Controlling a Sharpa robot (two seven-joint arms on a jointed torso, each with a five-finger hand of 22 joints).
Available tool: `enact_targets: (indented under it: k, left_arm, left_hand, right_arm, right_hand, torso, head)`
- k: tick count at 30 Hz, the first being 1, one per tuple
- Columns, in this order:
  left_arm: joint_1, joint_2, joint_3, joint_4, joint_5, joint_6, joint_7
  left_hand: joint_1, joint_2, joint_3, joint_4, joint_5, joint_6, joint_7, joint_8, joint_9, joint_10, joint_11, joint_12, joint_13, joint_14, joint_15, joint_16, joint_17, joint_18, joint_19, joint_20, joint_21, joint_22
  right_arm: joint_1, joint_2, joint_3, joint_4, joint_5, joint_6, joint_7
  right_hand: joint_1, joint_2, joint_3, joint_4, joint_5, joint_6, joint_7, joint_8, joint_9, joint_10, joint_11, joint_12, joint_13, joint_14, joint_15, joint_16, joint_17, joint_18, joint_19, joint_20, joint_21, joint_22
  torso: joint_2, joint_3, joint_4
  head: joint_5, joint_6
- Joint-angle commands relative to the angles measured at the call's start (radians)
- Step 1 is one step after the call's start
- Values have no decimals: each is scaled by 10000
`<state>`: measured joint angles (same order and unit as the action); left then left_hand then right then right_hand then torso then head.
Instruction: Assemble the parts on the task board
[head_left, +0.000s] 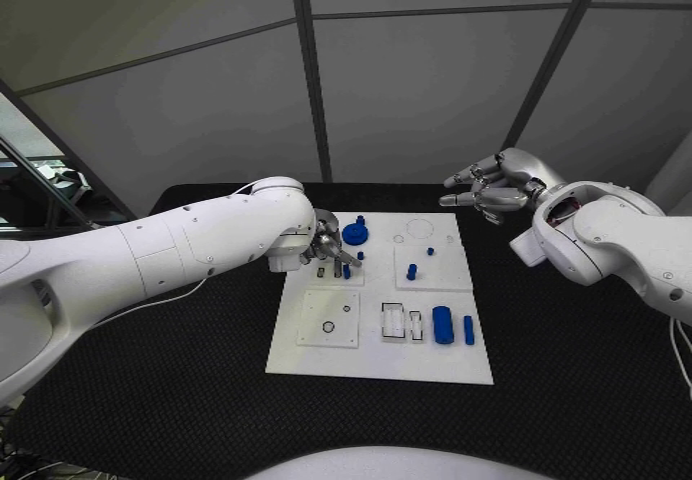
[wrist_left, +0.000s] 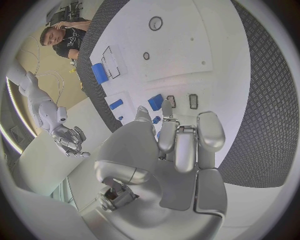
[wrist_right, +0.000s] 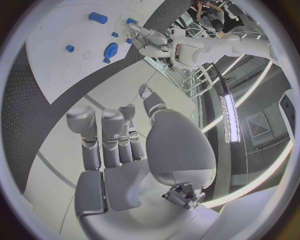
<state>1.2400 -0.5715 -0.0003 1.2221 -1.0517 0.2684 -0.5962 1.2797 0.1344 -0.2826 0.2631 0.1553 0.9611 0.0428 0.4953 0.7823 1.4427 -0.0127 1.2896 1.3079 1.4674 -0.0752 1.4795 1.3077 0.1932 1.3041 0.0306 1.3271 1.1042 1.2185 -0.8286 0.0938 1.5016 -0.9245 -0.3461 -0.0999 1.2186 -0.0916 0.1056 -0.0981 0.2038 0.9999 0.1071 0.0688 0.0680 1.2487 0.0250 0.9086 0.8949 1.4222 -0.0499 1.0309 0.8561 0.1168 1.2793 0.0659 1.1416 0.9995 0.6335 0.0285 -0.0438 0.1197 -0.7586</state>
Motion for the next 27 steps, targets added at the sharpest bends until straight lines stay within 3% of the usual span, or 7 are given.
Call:
enact_targets:
  k: [1, 14, 27]
  left_arm:
    - [15, 27, 3, -14, -55, 185, 36]
    - [15, 83, 3, -4, -50, 337, 108]
    - [6, -10, 4, 100, 232, 55, 234]
  left_hand:
    - [154, 20, 20, -76, 49, -46, -20, -60, 34, 194, -123, 212, 1258, 755, -67, 52, 1677, -992, -41, 15, 44, 8]
    - [743, 301, 255, -516, 504, -34, -63, -297, 320, 197, -158, 110, 1318, 757, -93, 64, 1702, -988, -78, -6, 42, 62]
    - [1769, 801, 867, -1365, 2149, -127, -84, -751, 559, 142, -193, -170, 1317, 755, -125, 62, 1716, -977, -152, -45, -3, 77]
  right_arm:
    - [23, 14, 10, 4, 30, 40, 36]
    - [23, 50, 10, -22, 30, 55, 30]
    - [22, 77, 9, -91, 30, 75, 28]
  right_hand:
    - [-21, 92, -14, -52, 43, -66, 22, -55, -9, -22, -7, -61, -9, 57, 15, -29, -16, 63, 34, -27, -43, -3]
    - [-24, 108, -3, -56, 53, -66, 23, -51, -7, -21, -7, -61, -13, 61, 15, -42, -15, 59, 49, -27, -41, 7]
    - [-22, 120, 8, -63, 66, -67, 23, -48, -6, -23, -8, -65, -22, 67, 15, -50, -10, 59, 54, -27, -51, 0]
  torso:
    - [0, -2, 0]
    - [2, 1, 2]
    - [7, -3, 8]
  head:
    - [-20, -8]
    - [-20, -36]
    - [-26, -62]
